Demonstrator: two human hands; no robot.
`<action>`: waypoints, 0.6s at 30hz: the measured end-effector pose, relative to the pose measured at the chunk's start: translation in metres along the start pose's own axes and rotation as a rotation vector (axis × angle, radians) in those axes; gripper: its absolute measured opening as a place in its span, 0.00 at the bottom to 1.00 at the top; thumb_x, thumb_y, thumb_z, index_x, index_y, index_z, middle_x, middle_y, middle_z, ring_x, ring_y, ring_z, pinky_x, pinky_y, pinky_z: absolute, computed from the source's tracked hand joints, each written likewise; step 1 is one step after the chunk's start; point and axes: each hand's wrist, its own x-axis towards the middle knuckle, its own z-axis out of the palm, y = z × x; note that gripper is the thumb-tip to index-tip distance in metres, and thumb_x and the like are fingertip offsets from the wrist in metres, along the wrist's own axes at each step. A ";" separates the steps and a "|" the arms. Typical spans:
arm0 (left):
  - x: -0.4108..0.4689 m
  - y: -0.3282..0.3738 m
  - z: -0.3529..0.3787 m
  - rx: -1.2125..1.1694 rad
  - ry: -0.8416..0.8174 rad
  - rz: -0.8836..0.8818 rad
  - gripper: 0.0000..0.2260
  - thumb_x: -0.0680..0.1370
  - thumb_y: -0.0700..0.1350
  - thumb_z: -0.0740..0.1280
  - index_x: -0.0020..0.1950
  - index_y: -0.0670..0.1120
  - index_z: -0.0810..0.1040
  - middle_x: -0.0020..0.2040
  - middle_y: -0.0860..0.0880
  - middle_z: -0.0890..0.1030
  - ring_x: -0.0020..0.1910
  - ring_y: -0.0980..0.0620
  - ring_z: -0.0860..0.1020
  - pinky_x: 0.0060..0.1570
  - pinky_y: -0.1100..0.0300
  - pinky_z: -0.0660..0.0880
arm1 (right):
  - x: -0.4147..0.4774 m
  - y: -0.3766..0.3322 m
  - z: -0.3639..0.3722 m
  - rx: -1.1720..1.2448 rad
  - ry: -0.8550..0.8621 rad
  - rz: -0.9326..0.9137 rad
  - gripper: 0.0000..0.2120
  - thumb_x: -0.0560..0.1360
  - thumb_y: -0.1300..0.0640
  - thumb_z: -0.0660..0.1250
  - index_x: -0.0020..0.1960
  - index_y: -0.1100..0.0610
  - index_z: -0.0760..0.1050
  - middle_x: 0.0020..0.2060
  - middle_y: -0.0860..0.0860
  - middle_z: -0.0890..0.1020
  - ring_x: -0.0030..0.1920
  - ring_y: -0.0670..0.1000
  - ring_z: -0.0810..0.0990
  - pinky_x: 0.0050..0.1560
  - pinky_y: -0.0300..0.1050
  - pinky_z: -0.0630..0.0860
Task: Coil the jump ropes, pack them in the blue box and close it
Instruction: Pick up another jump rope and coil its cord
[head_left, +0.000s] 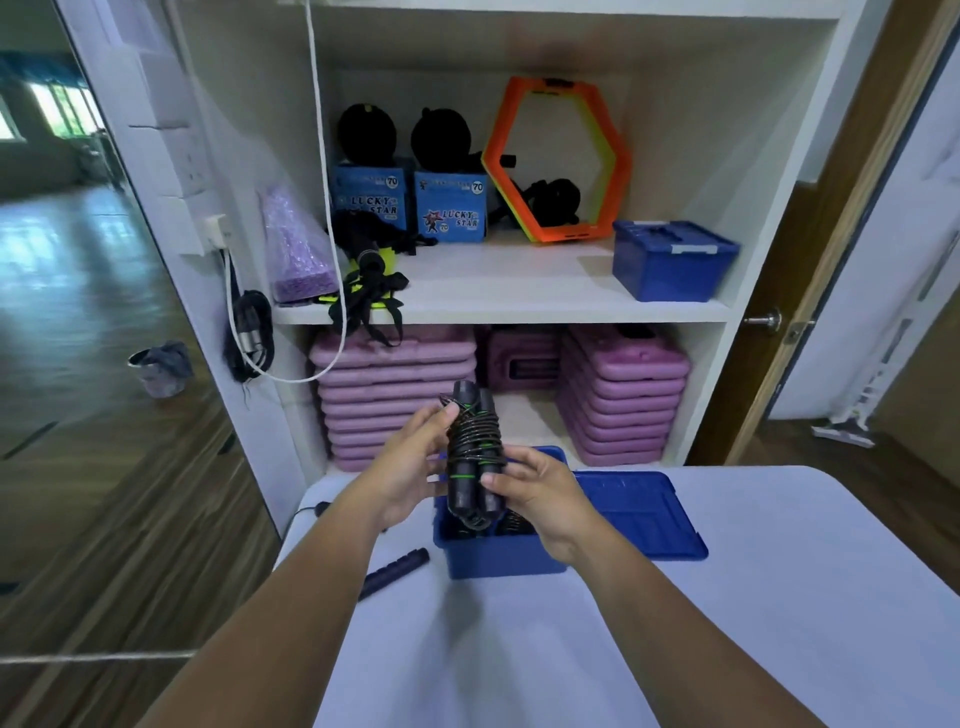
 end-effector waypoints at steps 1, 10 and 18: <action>0.007 -0.003 0.002 0.022 0.020 -0.011 0.23 0.75 0.62 0.70 0.65 0.51 0.75 0.58 0.42 0.83 0.55 0.42 0.81 0.60 0.40 0.76 | 0.008 0.002 -0.007 -0.012 0.011 0.014 0.18 0.73 0.70 0.71 0.62 0.61 0.76 0.51 0.57 0.86 0.48 0.52 0.85 0.47 0.43 0.81; 0.087 -0.056 -0.009 0.425 0.363 -0.172 0.08 0.79 0.45 0.70 0.56 0.44 0.78 0.48 0.44 0.82 0.40 0.48 0.78 0.41 0.57 0.75 | 0.078 0.025 -0.075 -0.206 0.197 0.141 0.14 0.72 0.68 0.73 0.57 0.61 0.78 0.41 0.52 0.86 0.43 0.51 0.84 0.51 0.49 0.82; 0.119 -0.124 -0.031 1.010 0.247 -0.368 0.30 0.81 0.48 0.65 0.80 0.52 0.58 0.64 0.44 0.80 0.65 0.43 0.76 0.61 0.55 0.72 | 0.124 0.060 -0.115 -0.383 0.294 0.271 0.10 0.73 0.65 0.74 0.47 0.54 0.77 0.42 0.52 0.84 0.44 0.53 0.83 0.52 0.49 0.81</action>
